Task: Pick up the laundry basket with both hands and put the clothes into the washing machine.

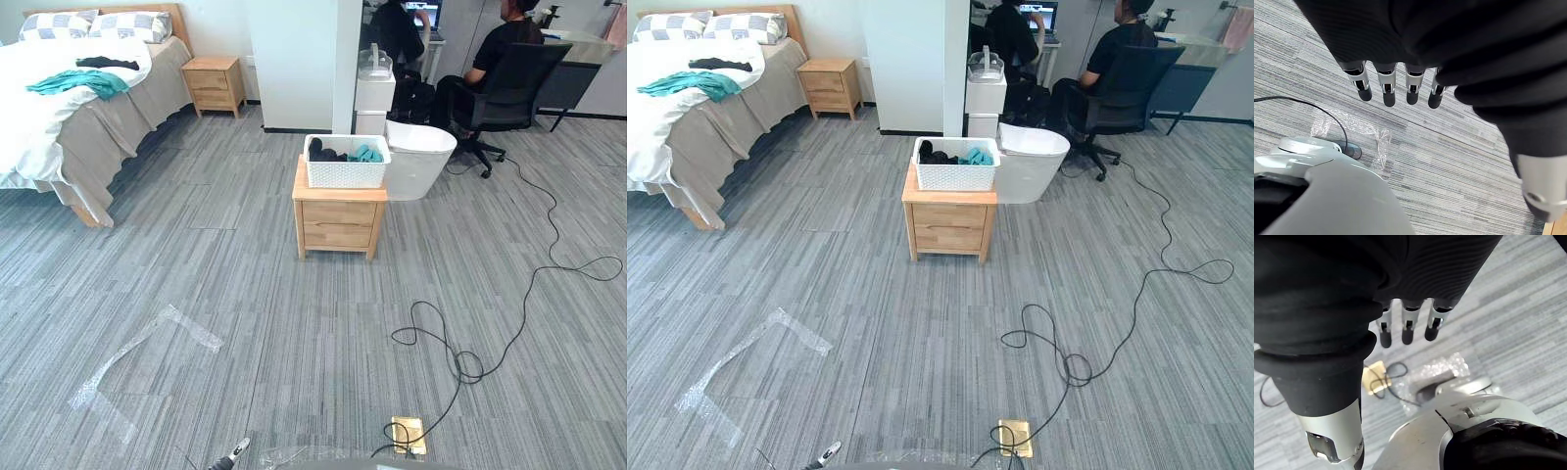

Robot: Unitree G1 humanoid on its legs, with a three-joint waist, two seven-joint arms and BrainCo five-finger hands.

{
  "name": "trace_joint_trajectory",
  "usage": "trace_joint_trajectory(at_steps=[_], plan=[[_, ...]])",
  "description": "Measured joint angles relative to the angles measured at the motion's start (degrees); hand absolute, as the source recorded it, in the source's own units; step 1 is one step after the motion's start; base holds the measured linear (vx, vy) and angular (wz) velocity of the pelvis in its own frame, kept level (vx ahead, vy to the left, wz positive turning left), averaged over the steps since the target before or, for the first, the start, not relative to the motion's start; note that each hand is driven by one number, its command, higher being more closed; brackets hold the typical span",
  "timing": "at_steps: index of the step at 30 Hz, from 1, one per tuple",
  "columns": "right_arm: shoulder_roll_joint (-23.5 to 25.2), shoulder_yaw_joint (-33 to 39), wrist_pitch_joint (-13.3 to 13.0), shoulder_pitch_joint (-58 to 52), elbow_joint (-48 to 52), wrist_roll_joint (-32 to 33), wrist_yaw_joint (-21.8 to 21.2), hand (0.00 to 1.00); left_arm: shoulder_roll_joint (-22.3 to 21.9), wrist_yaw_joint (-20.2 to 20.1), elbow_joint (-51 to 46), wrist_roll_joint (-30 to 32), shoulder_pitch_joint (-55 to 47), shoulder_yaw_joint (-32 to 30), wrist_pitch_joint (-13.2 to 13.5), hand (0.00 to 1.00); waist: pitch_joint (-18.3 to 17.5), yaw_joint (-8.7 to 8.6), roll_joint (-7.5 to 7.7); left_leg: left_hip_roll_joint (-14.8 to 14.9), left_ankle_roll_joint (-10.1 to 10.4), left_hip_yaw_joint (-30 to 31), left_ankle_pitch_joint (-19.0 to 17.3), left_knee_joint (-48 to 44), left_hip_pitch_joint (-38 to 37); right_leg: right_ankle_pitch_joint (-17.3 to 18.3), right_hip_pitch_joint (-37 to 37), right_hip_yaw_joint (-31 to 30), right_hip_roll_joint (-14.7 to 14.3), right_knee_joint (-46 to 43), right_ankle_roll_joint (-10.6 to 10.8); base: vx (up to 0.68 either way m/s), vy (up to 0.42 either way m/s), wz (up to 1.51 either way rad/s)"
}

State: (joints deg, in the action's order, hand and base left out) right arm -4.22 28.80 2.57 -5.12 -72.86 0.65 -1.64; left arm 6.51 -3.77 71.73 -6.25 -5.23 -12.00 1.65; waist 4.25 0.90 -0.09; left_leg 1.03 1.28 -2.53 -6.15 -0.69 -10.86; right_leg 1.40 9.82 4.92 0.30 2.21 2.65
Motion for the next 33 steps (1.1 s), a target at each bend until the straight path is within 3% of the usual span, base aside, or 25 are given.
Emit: trace_joint_trajectory(at_steps=[33], plan=[[0.1, -0.7, 0.0, 0.2, 0.0, -0.2, -1.6, 0.00, 0.2, -1.3, 0.8, -0.4, 0.2, -1.6, 0.0, 0.00, 0.6, 0.06, 1.01, -0.1, -0.5, -0.2, 0.8, 1.9, -1.0, 0.0, -0.1, 0.5, 0.0, 0.2, 0.0, -0.03, -0.015, 0.00]])
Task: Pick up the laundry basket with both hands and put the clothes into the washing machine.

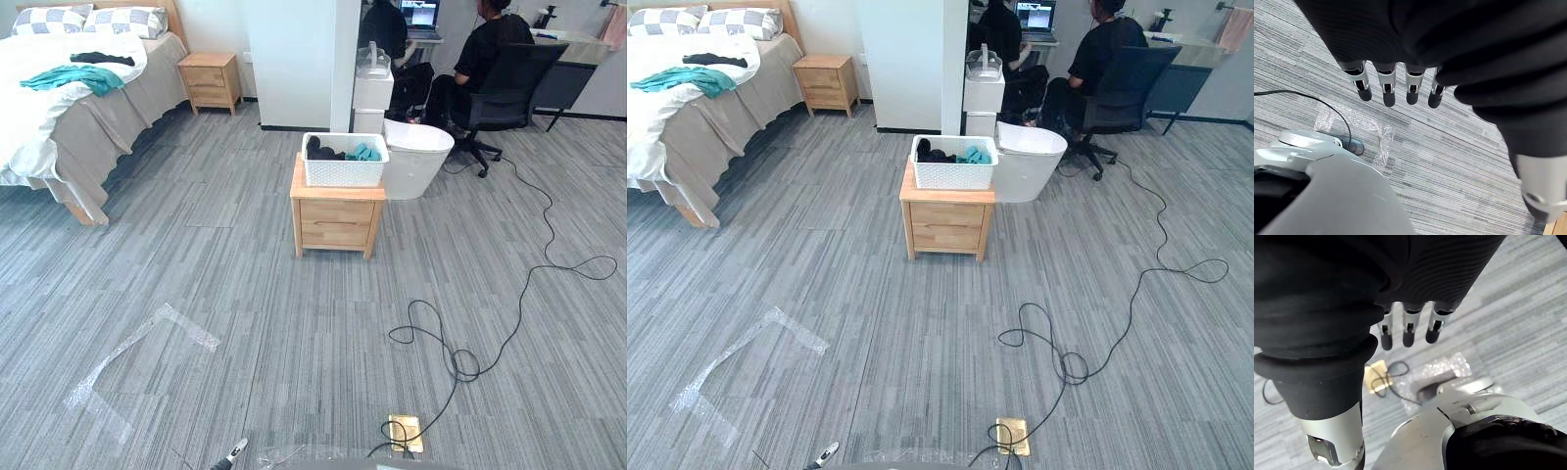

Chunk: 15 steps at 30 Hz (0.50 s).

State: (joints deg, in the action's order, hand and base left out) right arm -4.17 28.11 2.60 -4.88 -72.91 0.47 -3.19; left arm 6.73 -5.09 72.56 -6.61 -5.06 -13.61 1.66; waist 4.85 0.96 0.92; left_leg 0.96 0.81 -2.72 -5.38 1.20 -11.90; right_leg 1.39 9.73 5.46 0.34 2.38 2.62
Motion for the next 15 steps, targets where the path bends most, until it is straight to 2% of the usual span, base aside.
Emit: trace_joint_trajectory(at_steps=[11, 14, 15], plan=[[-0.6, -3.4, 0.0, 0.7, 0.0, -0.1, -0.7, 0.00, 0.2, 0.0, 0.1, -0.1, 0.4, 0.2, -0.1, 0.00, 0.3, 0.03, 0.03, 0.0, 0.1, -1.9, 0.0, 0.9, 1.4, -0.4, -2.4, -1.5, -0.2, 0.6, -0.3, 0.01, -0.013, -0.09], [-0.9, -3.9, 0.0, 1.8, 0.0, -0.1, -0.7, 0.00, 0.2, 0.0, 0.2, -0.5, 0.4, 0.8, -0.2, 0.00, 0.7, 0.02, -0.49, 0.0, 0.0, -2.9, 0.0, 0.8, 1.8, 1.3, -5.8, -0.8, 0.1, -4.9, 1.5, 0.01, 0.008, -0.13], [-0.8, -3.8, 0.0, 2.0, 0.1, 0.2, -0.8, 0.00, 0.2, 0.0, 0.1, -0.6, 0.7, 1.1, -0.1, 0.00, 1.3, 0.02, -0.52, -0.4, -0.3, -2.8, -0.2, 0.7, 2.0, 3.4, -8.0, -0.3, 0.9, -10.0, 2.5, -0.02, 0.023, 0.06]])
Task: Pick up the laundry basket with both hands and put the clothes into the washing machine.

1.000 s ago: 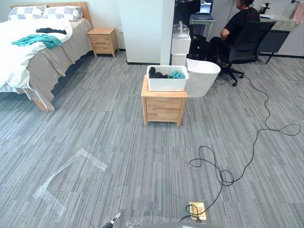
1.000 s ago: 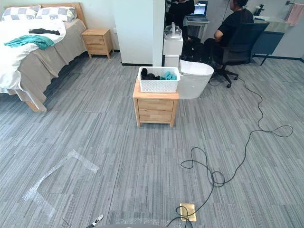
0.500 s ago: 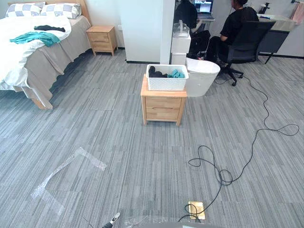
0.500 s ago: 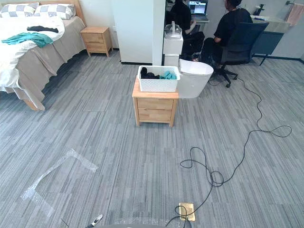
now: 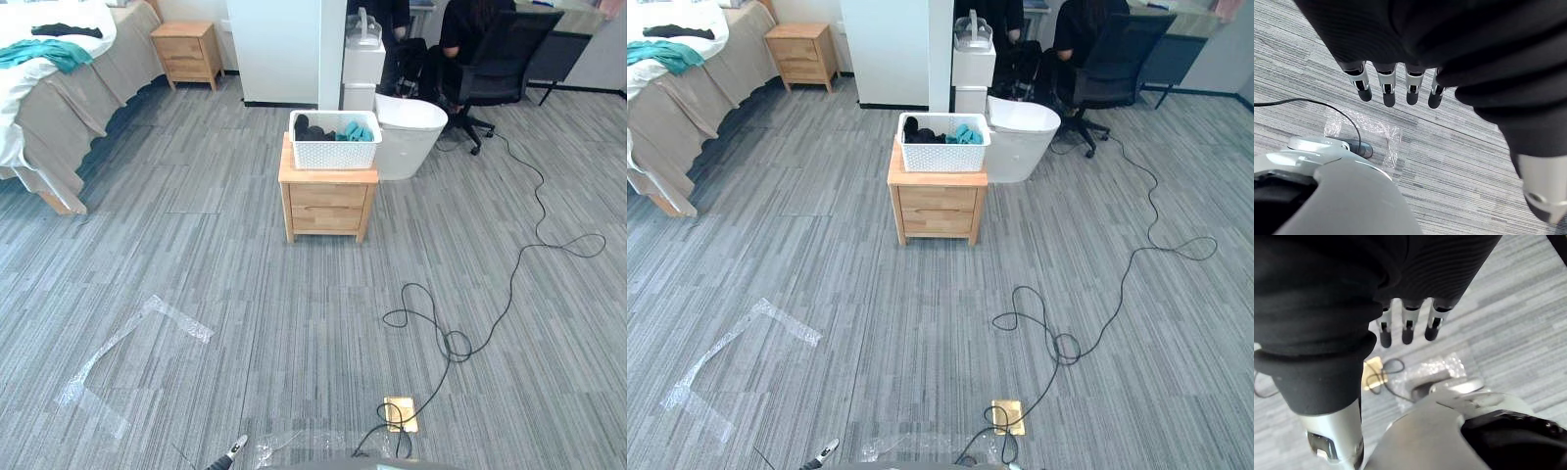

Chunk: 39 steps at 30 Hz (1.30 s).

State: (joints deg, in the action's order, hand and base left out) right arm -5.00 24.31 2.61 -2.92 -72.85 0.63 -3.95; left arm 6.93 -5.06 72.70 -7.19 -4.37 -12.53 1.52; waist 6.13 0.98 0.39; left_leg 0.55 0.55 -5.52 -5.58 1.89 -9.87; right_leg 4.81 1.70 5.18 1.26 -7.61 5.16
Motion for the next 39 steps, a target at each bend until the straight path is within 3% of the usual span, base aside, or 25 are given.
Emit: trace_joint_trajectory(at_steps=[2, 3, 4, 6, 8, 10, 12, 14, 15, 17, 18, 19, 20, 21, 23, 25, 26, 28, 29, 31, 33, 35, 36, 37, 39], plan=[[0.2, 0.8, -0.5, 0.0, 0.3, 1.8, 0.0, 0.00, 0.1, 0.0, -0.1, -0.1, 0.5, 0.5, 0.0, 0.00, 1.6, 0.04, 0.04, -1.2, -2.2, 0.9, -1.4, -0.4, -0.7, 4.0, -5.2, 1.3, 2.3, -14.0, 1.1, -0.07, 0.045, 0.16], [0.2, 1.7, -0.6, -0.2, 0.9, 2.2, -0.1, 0.00, 0.1, -0.1, -0.2, -0.1, 0.8, 0.4, 0.0, 0.00, 2.2, 0.03, 0.19, -1.9, -3.1, 1.2, -2.7, -1.1, -1.4, 4.6, -9.2, 1.9, 4.0, -24.3, 0.1, -0.06, 0.073, 0.31], [1.4, 2.9, -0.7, -1.7, 2.9, 3.0, -0.2, 0.00, 0.7, -0.1, -0.4, -0.1, 0.9, 0.0, 0.0, 0.00, 2.8, -0.13, 1.19, -3.8, -4.2, 2.7, -3.9, -2.3, -2.9, 3.3, -16.1, 3.2, 7.7, -40.6, -4.5, 0.03, 0.065, 0.42], [1.8, 4.6, -1.0, -2.6, 2.5, 3.9, -0.2, 0.00, 0.7, -0.1, -0.4, 0.0, 0.9, -0.3, -0.1, 0.00, 3.0, -0.26, 1.50, -3.8, -5.7, 4.5, -5.5, -3.3, -5.2, 4.1, -18.7, 4.6, 8.9, -48.4, -3.8, 0.14, 0.047, 0.51], [2.4, 8.2, -0.9, -3.6, 1.5, 4.0, -0.2, 0.00, 0.7, -0.2, -0.3, 0.1, 0.9, -0.3, -0.2, 0.00, 3.1, -0.38, 1.37, -3.1, -6.6, 6.6, -6.9, -3.5, -7.4, 5.6, -20.3, 8.9, 8.9, -43.1, -3.8, 0.27, 0.025, 0.45], [2.8, 10.9, -0.6, -3.7, 0.6, 4.0, -0.2, 0.00, 0.7, -0.4, -0.3, 0.2, 1.1, -0.2, -0.5, 0.00, 3.3, -1.64, 1.04, -2.0, -6.4, 8.4, -8.3, -3.4, -7.5, 4.7, -21.5, 11.3, 7.5, -28.3, -3.4, 0.34, -0.047, 0.56], [4.0, 16.7, 0.4, -3.7, -0.7, 4.1, 0.0, 0.00, 1.3, -1.0, -0.3, 0.8, 2.1, 0.6, -0.5, 0.00, 4.0, -3.00, 1.35, -1.4, -5.6, 11.5, -10.0, -1.7, -8.8, -3.4, -21.4, 11.9, 6.6, -4.2, -1.2, 0.54, -0.183, 0.77], [4.4, 19.3, 0.7, -3.8, -0.9, 4.3, 0.0, 0.00, 0.8, -1.2, -0.4, 1.4, 2.3, -0.1, -0.5, 0.00, 5.0, -3.15, 0.46, 0.0, -5.4, 12.7, -12.6, -1.0, -11.3, -9.6, -21.7, 8.8, 4.9, -2.6, -2.3, 0.56, -0.202, 0.49], [3.5, 21.4, 1.0, -5.0, -0.3, 5.5, -0.4, 0.00, -0.9, -1.4, -0.3, 2.1, 1.9, -1.1, -0.6, 0.00, 4.0, -4.18, -2.17, 3.5, -4.3, 13.5, -13.8, -2.4, -12.0, -9.8, -22.6, 5.3, 1.0, -7.0, -3.1, 0.69, -0.212, 0.67], [3.7, 28.2, 1.0, -4.2, 0.1, 6.3, 0.0, 0.00, -1.2, -2.5, -0.7, 3.5, 2.8, -3.7, -0.4, 0.00, 3.8, -5.02, -2.92, 5.0, -3.2, 12.9, -13.5, -15.2, -7.5, -7.8, -21.7, 5.2, -0.9, -10.4, -6.9, 0.78, -0.282, 0.55], [4.5, 31.6, 1.1, -3.6, 0.8, 7.0, 0.1, 0.00, -2.3, -2.4, -1.2, 3.5, 3.3, -6.2, -0.5, 0.00, 4.0, -4.89, -3.27, 5.9, 0.1, 11.9, -10.4, -28.0, -3.0, -6.4, -18.6, 6.0, -2.2, -9.8, -8.0, 0.71, -0.317, 0.00], [5.6, 31.5, 1.0, -3.4, 3.0, 8.3, 0.0, 0.00, -2.8, -2.4, -3.0, 3.2, 3.0, -7.7, -0.5, 0.00, 4.1, -4.00, -3.83, 7.3, 2.7, 10.8, 1.8, -47.3, 4.5, -4.0, -13.0, 5.6, -4.8, -7.6, -9.7, 0.71, -0.296, -0.12], [5.9, 30.7, 1.0, -3.4, 3.4, 8.4, 0.0, 0.00, -3.0, -2.4, -3.3, 3.0, 3.0, -7.8, -0.5, 0.00, 4.0, -3.36, -4.06, 7.6, 3.4, 10.6, 3.0, -51.0, 5.8, -3.6, -12.1, 5.5, -5.2, -7.2, -10.1, 0.70, -0.222, -0.40], [4.7, 27.6, 1.0, -2.8, 4.3, 8.4, 0.1, 0.00, -3.5, -2.5, -4.8, 2.4, 3.3, -7.6, -0.5, 0.00, 4.4, -2.52, -4.30, 8.5, 3.6, 9.2, 3.0, -64.5, 11.6, -2.1, -7.6, 4.2, -6.9, -5.4, -10.9, 0.68, -0.151, -0.47], [4.0, 24.1, 1.1, 0.2, 3.3, 8.4, 0.1, 0.00, -2.4, -2.5, -6.2, 1.0, 3.9, -6.1, 0.0, 0.00, 5.5, -1.18, -2.63, 8.4, 0.1, 5.1, -0.1, -73.1, 17.6, -1.7, 0.6, 1.2, -7.2, -1.5, -11.4, 0.63, -0.105, -0.56], [3.1, 19.7, 1.0, 2.6, 3.7, 8.4, 0.2, 0.00, -1.6, -2.5, -8.3, -0.2, 4.3, -4.7, 0.4, 0.00, 5.8, 0.31, -1.21, 8.1, -1.8, 1.7, -4.6, -68.7, 24.7, -0.7, 6.5, -1.0, -5.9, 1.9, -11.5, 0.53, -0.005, -0.48], [2.3, 17.9, 0.3, 5.6, 3.5, 8.4, 0.3, 0.00, -1.4, -2.4, -9.2, -2.4, 4.5, -4.4, 0.5, 0.00, 6.3, 1.37, -0.12, 6.4, -1.8, 0.9, -6.3, -50.6, 29.4, 2.2, 9.2, -2.6, -3.4, 2.7, -9.2, 0.58, 0.102, -0.46], [1.8, 16.1, -0.1, 6.9, 3.8, 8.4, 0.4, 0.00, -1.8, -2.4, -9.2, -3.3, 4.2, -4.4, 0.5, 0.00, 6.1, 1.74, -0.91, 6.0, 0.2, 1.1, -4.4, -34.1, 30.1, 4.3, 10.6, -3.8, -2.3, 2.8, -8.3, 0.43, 0.125, -0.41], [1.5, 14.2, -0.3, 7.2, 4.8, 8.4, 0.6, 0.00, -3.2, -2.2, -9.2, -3.5, 3.0, -5.4, 0.5, 0.00, 5.5, 1.81, -2.25, 6.1, 2.9, 2.0, -2.6, -18.6, 29.6, 6.8, 12.3, -4.5, -1.6, 2.9, -7.7, 0.40, 0.213, -0.43], [0.9, 10.3, -1.1, 6.6, 5.2, 8.3, 1.2, 0.00, -3.4, -1.9, -8.6, -3.5, 0.2, -6.2, 0.6, 0.00, 4.7, 2.04, -3.01, 6.1, 3.1, 5.4, -1.9, -17.2, 30.6, 11.6, 15.7, -5.9, -0.5, 1.7, -6.4, 0.70, 0.416, -0.42], [3.0, 7.0, -0.9, 4.5, 4.1, 8.3, 1.4, 0.00, -3.4, -1.0, -8.0, -3.4, -3.0, -10.5, 0.3, 0.00, 1.5, 4.31, 1.56, 1.4, 3.0, 3.7, 3.2, -23.7, 29.8, 16.0, 15.0, -10.5, 5.4, -7.3, -3.7, 0.74, 0.408, -0.78], [4.4, 6.7, -1.0, 4.9, 3.9, 8.2, 1.2, 0.00, -2.4, -0.9, -6.6, -3.4, -3.5, -10.8, 0.1, 0.00, 0.9, 4.64, 3.03, 0.4, 0.8, 1.0, 2.6, -24.1, 26.7, 13.4, 8.8, -13.4, 6.7, -23.2, -2.2, 0.63, 0.334, -0.77], [5.4, 6.9, -1.0, 4.8, 3.9, 7.6, 0.9, 0.00, -1.7, -0.9, -6.3, -3.4, -3.4, -9.7, -0.1, 0.00, 0.8, 4.39, 3.59, -0.4, -1.1, -0.4, 1.2, -22.9, 23.2, 7.0, 3.6, -14.1, 7.2, -35.6, 0.3, 0.69, 0.383, -0.45], [5.4, 8.4, -1.0, 4.4, 3.7, 7.1, 0.0, 0.00, -1.3, -0.9, -6.3, -3.4, -3.1, -8.1, -0.1, 0.00, 1.1, 3.43, 3.25, -1.0, -2.0, -0.2, 0.0, -21.1, 18.4, 3.9, 1.0, -11.5, 7.8, -43.5, 1.6, 0.54, 0.283, -0.12], [4.0, 10.4, -1.0, 2.9, 3.4, 5.6, -0.1, 0.00, -1.3, -1.1, -5.1, -3.3, -1.4, -5.7, -0.1, 0.00, 2.3, 2.84, 1.12, -0.9, -3.2, 0.7, -0.5, -17.4, 9.9, 5.5, 0.8, -0.9, 10.8, -46.0, -1.3, 0.47, 0.231, 0.15]])
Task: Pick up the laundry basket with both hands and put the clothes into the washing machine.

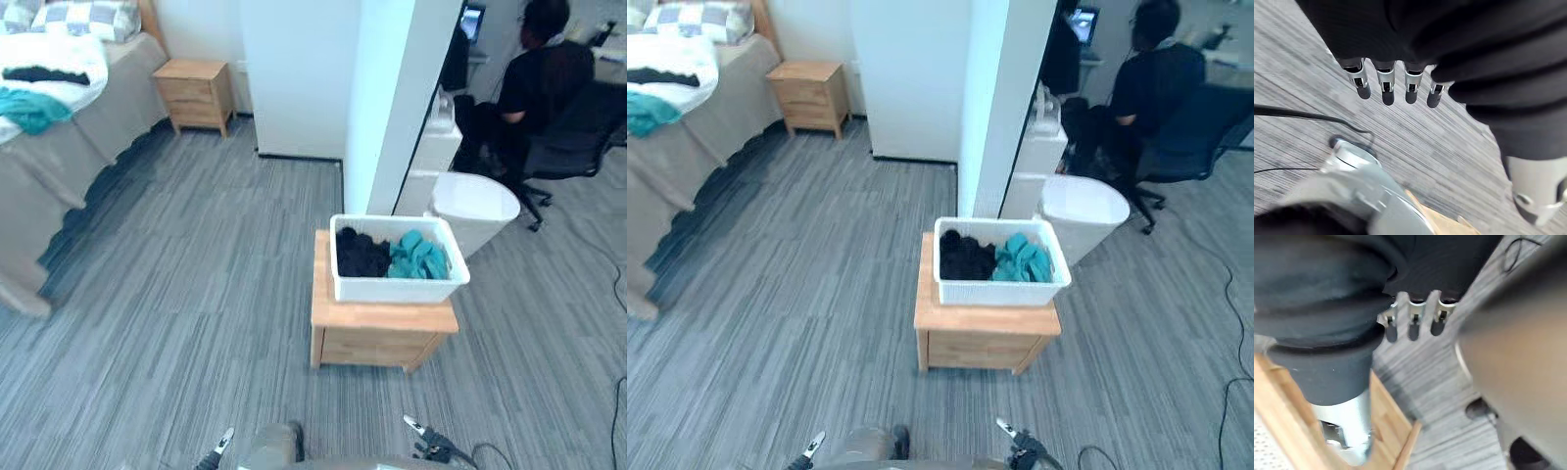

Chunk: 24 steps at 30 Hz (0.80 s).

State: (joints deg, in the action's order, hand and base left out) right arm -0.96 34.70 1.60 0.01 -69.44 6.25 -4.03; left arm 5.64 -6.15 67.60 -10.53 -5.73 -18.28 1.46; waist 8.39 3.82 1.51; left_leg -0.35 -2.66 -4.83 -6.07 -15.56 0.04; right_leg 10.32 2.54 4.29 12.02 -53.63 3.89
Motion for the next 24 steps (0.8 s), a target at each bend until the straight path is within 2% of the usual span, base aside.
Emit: trace_joint_trajectory(at_steps=[1, 2, 4, 5, 6, 7, 8, 9, 10, 11, 14, 16, 20, 22, 24], plan=[[-0.1, 1.5, 0.1, -1.4, -0.1, 0.0, -0.1, 0.00, 0.2, -0.1, 0.4, 0.0, 0.9, 0.5, 0.0, 0.00, 0.0, 0.16, -0.32, 0.3, 0.0, 0.0, 0.0, 3.3, -4.9, 1.6, 0.0, 5.2, 1.3, 2.8, -1.4, 0.42, 0.168, 0.10], [0.0, 2.7, 0.0, -1.6, -0.2, 0.0, 0.0, 0.00, 0.2, -0.1, 0.4, 0.0, 1.3, 0.6, 0.1, 0.00, 0.0, -0.04, -0.27, 0.3, 0.0, 0.1, 0.0, 4.7, -6.8, 2.4, -0.1, 6.4, 1.2, 5.6, -0.9, 0.39, 0.080, 0.09], [-0.3, 6.8, 0.1, -2.4, -1.2, -0.1, 0.1, 0.00, 0.2, -0.1, 0.3, 0.0, 3.6, 0.8, 0.1, 0.00, -0.1, -0.14, -0.02, 0.3, 0.1, 0.6, -0.1, 7.7, -10.0, 2.1, -2.8, 6.4, 0.7, 21.0, -0.8, 0.36, -0.009, 0.28], [-0.1, 8.0, 0.3, -2.8, -1.2, -0.1, 0.1, 0.00, 0.0, -0.1, 0.3, 0.0, 4.0, 0.8, 0.3, 0.00, -0.2, -0.31, -0.13, 0.3, 0.2, 1.0, -0.4, 8.0, -9.9, 1.3, -3.7, 5.8, 0.8, 24.8, -0.8, 0.30, -0.064, 0.46], [0.4, 8.8, 0.4, -3.9, -1.1, 0.2, 0.1, 0.00, -0.5, -0.1, -0.3, 0.0, 4.3, 0.5, 0.5, 0.00, -0.3, -0.37, -0.18, 0.3, 0.4, 1.7, -1.0, 8.9, -9.6, -1.5, -6.1, 3.1, 1.2, 29.8, -1.5, 0.28, -0.096, 0.37], [0.2, 7.2, 0.7, -4.6, -1.0, 0.5, 0.2, 0.00, -1.0, 0.0, -0.7, -0.1, 4.0, -0.1, 0.5, 0.00, -0.8, -0.39, 0.33, 0.3, 1.1, 1.9, -1.4, 9.1, -9.6, -4.3, -8.0, -1.3, 1.2, 32.4, -1.8, 0.27, -0.120, 0.27], [0.0, 5.3, 0.9, -5.0, -1.0, 0.6, 0.2, 0.00, -1.1, 0.0, -1.1, -0.3, 3.4, -0.5, 0.6, 0.00, -1.0, -0.46, 0.53, 0.5, 1.6, 2.2, -1.8, 9.0, -9.6, -5.5, -8.5, -3.4, 1.1, 33.2, -1.5, 0.28, -0.187, 0.20], [0.1, 2.3, 1.1, -6.0, -1.1, 0.5, 0.2, 0.00, -0.8, 0.0, -2.2, -0.3, 2.2, -0.9, 0.7, 0.00, -1.5, -0.66, 1.24, 0.9, 2.9, 2.8, -2.6, 8.6, -9.7, -7.9, -8.7, -6.1, 0.9, 34.0, 0.8, 0.28, -0.274, 0.19], [0.3, 2.2, 1.1, -6.2, -1.1, 0.6, 0.2, 0.00, -0.8, 0.0, -2.6, -0.3, 1.8, -1.0, 0.9, 0.00, -1.9, -0.69, 1.77, 1.3, 3.7, 3.2, -3.1, 8.4, -9.8, -9.9, -8.6, -6.0, 1.0, 34.5, 2.1, 0.39, -0.494, 0.23], [0.7, 2.5, 1.3, -6.7, -1.3, 0.5, 0.1, 0.00, -1.1, 0.0, -2.9, -0.3, 1.4, -2.5, 1.3, 0.00, -2.9, -0.37, 2.42, 3.0, 6.0, 4.0, -4.6, 7.2, -10.2, -9.7, -7.1, -3.6, 0.4, 36.3, 5.7, 0.35, -0.473, 0.11], [-0.1, 6.0, 1.4, -6.8, -1.8, 0.3, 0.0, 0.00, -2.8, -0.1, -1.9, -0.2, 1.3, -3.9, 1.2, 0.00, -4.0, -0.23, -0.18, 7.7, 7.9, 5.0, -5.6, 6.5, -10.5, -7.4, -4.4, -0.3, -4.0, 39.1, 3.5, 0.20, -0.330, 0.02], [-1.1, 9.7, 1.4, -6.4, -1.9, 0.3, 0.1, 0.00, -4.1, -0.1, 0.1, -0.2, 2.0, -5.0, 1.2, 0.00, -3.4, -1.61, -2.15, 10.5, 9.0, 7.4, -5.6, 4.3, -10.3, -6.1, -1.3, 1.8, -7.2, 41.2, 1.5, 0.13, -0.358, 0.27], [-2.5, 9.8, 1.3, -6.0, -3.5, 0.4, 0.3, 0.00, -4.1, -0.1, 0.4, -0.2, 1.9, -5.1, 0.9, 0.00, -3.7, -1.61, -3.40, 12.5, 9.4, 10.0, -5.2, -3.6, -6.9, -4.6, 0.8, 2.9, -9.8, 42.7, -0.9, -0.02, -0.270, 0.18], [-2.9, 9.2, 1.3, -5.5, -3.7, 0.4, 0.4, 0.00, -3.7, -0.1, 0.4, -0.2, 2.0, -4.8, 0.8, 0.00, -3.7, -1.51, -3.27, 13.4, 7.5, 7.8, -3.4, -6.5, -5.0, -3.7, 1.4, 4.0, -10.1, 42.9, -1.9, -0.10, -0.226, 0.24], [-4.1, 6.8, 1.2, -4.9, -3.8, 0.5, 0.4, 0.00, -3.4, 0.0, 0.5, -0.3, 2.1, -4.2, 0.7, 0.00, -3.5, -1.61, -3.55, 13.7, 6.9, 4.8, -2.8, -6.4, -4.7, -3.8, 1.2, 4.2, -10.1, 42.9, -2.0, -0.08, -0.128, 0.13]])
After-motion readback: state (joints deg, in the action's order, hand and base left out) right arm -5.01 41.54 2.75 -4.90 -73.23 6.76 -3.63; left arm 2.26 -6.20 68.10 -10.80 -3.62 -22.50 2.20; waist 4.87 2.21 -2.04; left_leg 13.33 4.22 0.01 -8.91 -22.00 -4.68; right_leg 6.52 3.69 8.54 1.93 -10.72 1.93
